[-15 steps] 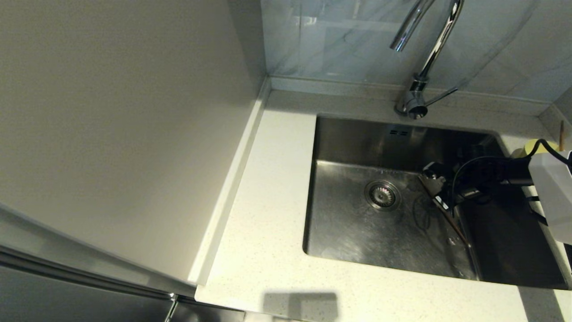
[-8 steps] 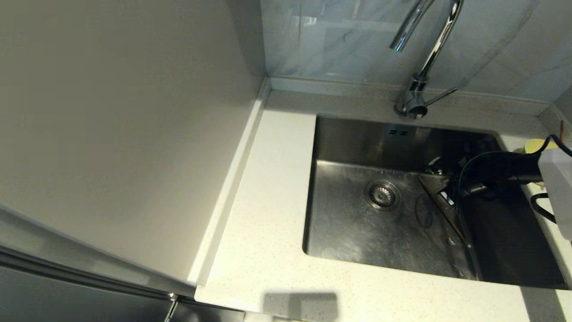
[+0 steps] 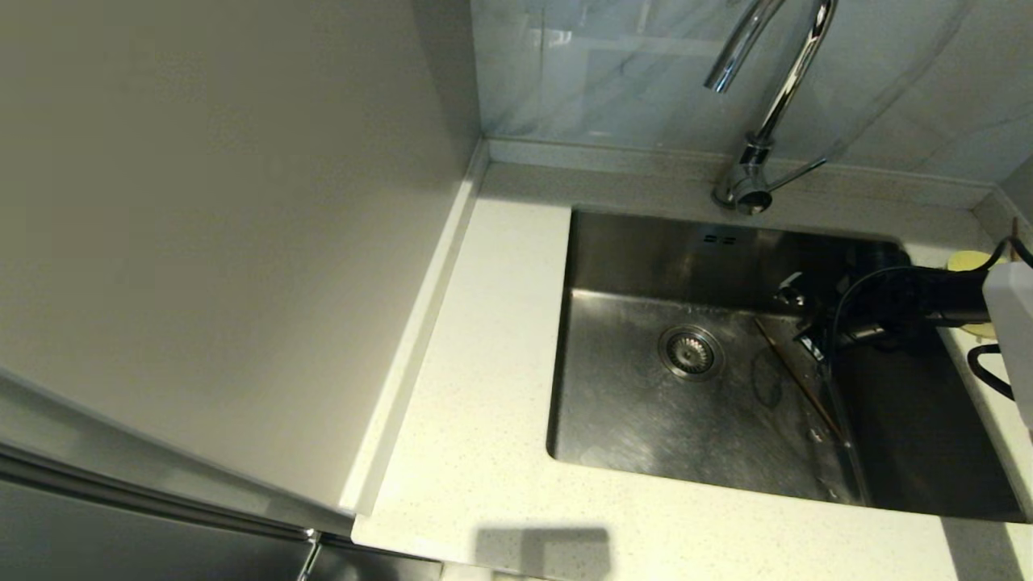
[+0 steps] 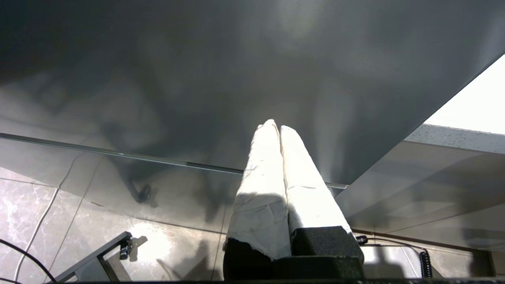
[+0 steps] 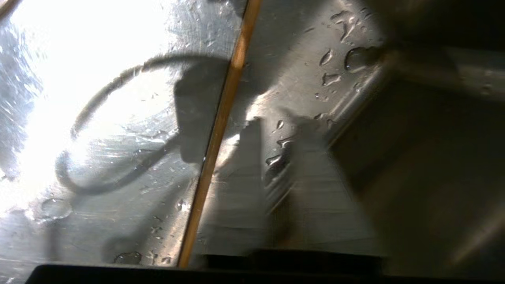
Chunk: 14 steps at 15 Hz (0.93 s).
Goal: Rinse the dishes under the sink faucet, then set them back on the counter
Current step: Put the chopsticks back to the table from the sink
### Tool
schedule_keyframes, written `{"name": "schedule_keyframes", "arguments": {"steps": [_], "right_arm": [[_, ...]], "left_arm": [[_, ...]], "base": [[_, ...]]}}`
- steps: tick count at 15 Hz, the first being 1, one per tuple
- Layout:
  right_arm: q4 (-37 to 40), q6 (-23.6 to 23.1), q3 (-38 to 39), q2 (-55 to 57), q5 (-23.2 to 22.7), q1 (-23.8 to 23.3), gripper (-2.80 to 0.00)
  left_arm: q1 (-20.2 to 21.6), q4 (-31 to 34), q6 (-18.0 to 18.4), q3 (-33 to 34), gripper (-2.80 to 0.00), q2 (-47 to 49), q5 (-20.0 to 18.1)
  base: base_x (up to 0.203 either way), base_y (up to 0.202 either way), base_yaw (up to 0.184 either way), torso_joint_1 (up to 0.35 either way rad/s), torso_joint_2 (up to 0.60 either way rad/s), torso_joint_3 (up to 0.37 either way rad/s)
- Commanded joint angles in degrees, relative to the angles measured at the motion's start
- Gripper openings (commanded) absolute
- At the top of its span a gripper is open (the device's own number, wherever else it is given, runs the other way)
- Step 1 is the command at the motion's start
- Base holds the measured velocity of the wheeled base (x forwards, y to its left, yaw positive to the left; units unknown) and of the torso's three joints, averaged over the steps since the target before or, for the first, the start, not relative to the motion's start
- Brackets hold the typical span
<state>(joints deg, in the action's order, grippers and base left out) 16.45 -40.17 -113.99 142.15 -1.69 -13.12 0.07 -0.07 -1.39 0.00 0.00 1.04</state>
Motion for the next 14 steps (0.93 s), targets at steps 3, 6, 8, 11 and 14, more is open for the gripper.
{"name": "schedule_keyframes", "arguments": {"steps": [3, 6, 8, 11, 14], "right_arm": [[0.17, -0.08, 0.0, -0.28, -0.35, 0.02, 0.0], [0.17, -0.08, -0.09, 0.47, -0.42, 0.1, 0.0], [0.53, -0.17, -0.09, 0.85, -0.98, 0.11, 0.0], [2.54, -0.17, -0.09, 1.02, -3.5, 0.11, 0.0], [2.54, -0.17, -0.09, 1.83, -3.76, 0.11, 0.0]], "left_arm": [[0.01, -0.01, -0.02, 0.0, -2.8, -0.18, 0.02], [0.01, -0.01, -0.02, 0.0, -2.8, -0.18, 0.02], [0.01, -0.01, -0.02, 0.0, -2.8, -0.18, 0.02], [0.01, -0.01, -0.02, -0.07, -2.8, -0.18, 0.02], [0.01, -0.01, -0.02, 0.0, -2.8, -0.18, 0.02]], "base": [[0.0, 0.0, 0.0, 0.0, 0.0, 0.0], [0.0, 0.0, 0.0, 0.0, 0.0, 0.0], [0.0, 0.0, 0.0, 0.0, 0.0, 0.0], [0.0, 0.0, 0.0, 0.0, 0.0, 0.0], [0.0, 0.0, 0.0, 0.0, 0.0, 0.0]]}}
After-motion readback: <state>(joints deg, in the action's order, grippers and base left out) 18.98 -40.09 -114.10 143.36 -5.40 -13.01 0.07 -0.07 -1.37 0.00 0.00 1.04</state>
